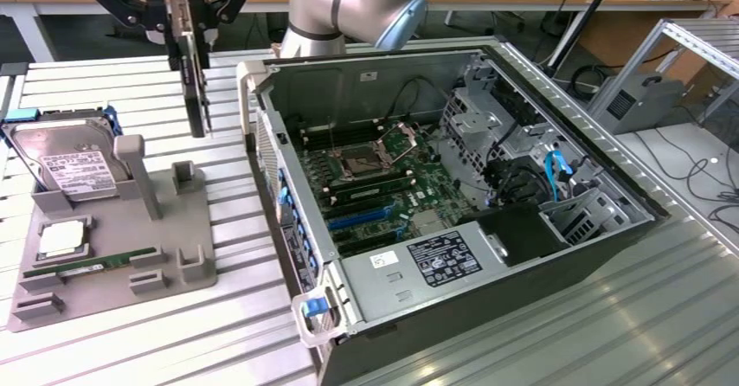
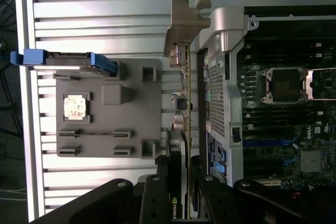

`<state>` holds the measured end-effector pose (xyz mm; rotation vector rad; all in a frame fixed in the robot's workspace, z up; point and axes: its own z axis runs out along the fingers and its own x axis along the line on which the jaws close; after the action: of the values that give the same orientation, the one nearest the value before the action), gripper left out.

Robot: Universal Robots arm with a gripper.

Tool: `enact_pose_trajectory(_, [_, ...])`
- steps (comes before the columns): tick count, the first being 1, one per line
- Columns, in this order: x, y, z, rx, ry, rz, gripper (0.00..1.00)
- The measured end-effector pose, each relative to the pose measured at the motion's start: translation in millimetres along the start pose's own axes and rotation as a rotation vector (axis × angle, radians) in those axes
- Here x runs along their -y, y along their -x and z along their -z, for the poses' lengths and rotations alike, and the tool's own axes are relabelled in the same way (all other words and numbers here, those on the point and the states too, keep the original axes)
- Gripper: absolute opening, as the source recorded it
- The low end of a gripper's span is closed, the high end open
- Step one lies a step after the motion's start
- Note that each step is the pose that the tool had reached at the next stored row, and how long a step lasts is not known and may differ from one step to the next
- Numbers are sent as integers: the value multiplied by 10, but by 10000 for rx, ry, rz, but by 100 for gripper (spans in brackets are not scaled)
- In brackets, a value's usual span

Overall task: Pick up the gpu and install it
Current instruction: 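Pick up the gpu and move the gpu toward the slot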

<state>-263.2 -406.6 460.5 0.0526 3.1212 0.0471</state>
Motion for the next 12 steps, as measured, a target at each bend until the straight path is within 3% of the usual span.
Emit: enact_pose_trajectory(12, [-3,103,-2,0,-1,0,27])
